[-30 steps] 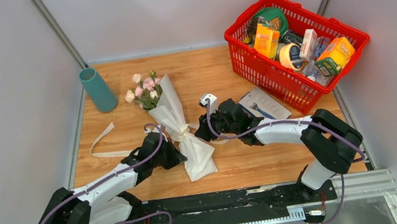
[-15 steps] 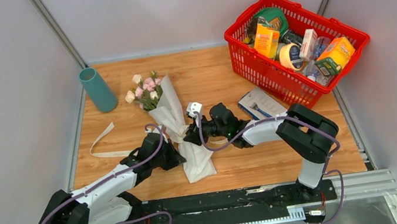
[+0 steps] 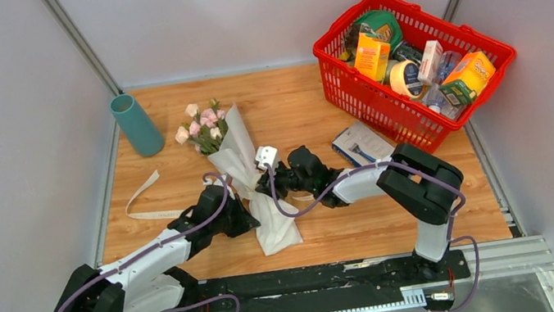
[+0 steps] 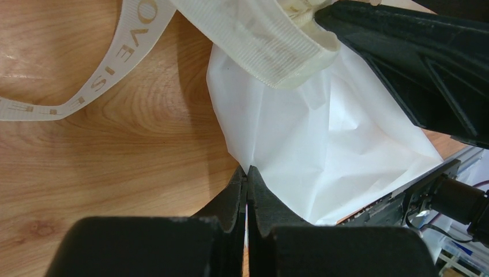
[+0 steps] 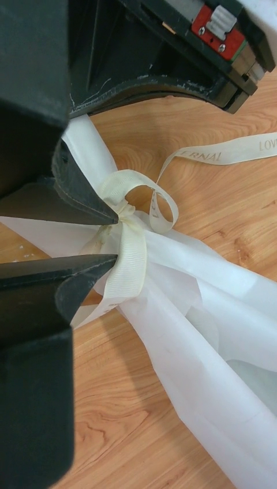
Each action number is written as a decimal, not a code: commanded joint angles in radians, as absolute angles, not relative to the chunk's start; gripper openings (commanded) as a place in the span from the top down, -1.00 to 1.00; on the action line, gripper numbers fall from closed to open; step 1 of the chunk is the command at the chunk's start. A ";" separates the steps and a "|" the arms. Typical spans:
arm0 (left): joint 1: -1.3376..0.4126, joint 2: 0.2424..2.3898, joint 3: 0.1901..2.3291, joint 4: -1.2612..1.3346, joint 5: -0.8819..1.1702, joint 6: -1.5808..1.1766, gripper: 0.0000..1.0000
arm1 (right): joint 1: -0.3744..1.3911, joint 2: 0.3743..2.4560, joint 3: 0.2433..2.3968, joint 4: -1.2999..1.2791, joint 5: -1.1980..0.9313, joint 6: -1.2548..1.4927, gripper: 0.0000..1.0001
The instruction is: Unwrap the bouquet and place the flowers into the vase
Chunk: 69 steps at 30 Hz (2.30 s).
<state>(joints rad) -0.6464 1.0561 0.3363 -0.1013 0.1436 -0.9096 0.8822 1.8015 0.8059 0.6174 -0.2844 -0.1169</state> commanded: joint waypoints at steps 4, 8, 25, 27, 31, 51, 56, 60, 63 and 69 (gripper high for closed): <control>-0.650 1.048 0.362 -0.133 0.149 -0.890 1.00 | 0.891 1.825 0.825 0.638 -0.278 -0.193 0.29; -0.650 1.046 0.364 -0.133 0.146 -0.890 1.00 | 0.897 1.845 0.836 0.617 -0.255 -0.213 0.29; -0.650 1.032 0.367 -0.192 0.091 -0.893 1.00 | 0.914 1.753 0.850 0.607 -0.156 -0.120 1.00; -0.650 1.031 0.365 -0.199 0.077 -0.899 1.00 | 0.916 1.737 0.856 0.606 -0.166 -0.072 1.00; -0.650 1.035 0.370 -0.216 0.068 -0.904 1.00 | 0.914 1.733 0.873 0.569 -0.129 -0.031 0.94; -0.650 1.022 0.374 -0.272 0.023 -0.917 1.00 | 0.861 1.681 0.899 0.403 0.072 0.124 0.90; -0.650 1.012 0.380 -0.268 0.023 -0.919 1.00 | 0.862 1.664 0.891 0.377 0.069 0.167 0.85; -0.650 1.011 0.377 -0.267 0.020 -0.922 0.99 | 0.861 1.620 0.908 0.295 0.175 0.212 0.93; -0.650 1.015 0.379 -0.265 0.020 -0.923 1.00 | 0.861 1.591 0.902 0.282 0.245 0.213 0.95; -0.650 1.000 0.380 -0.244 0.044 -0.917 1.00 | 0.862 1.555 0.801 0.462 -0.185 0.006 0.29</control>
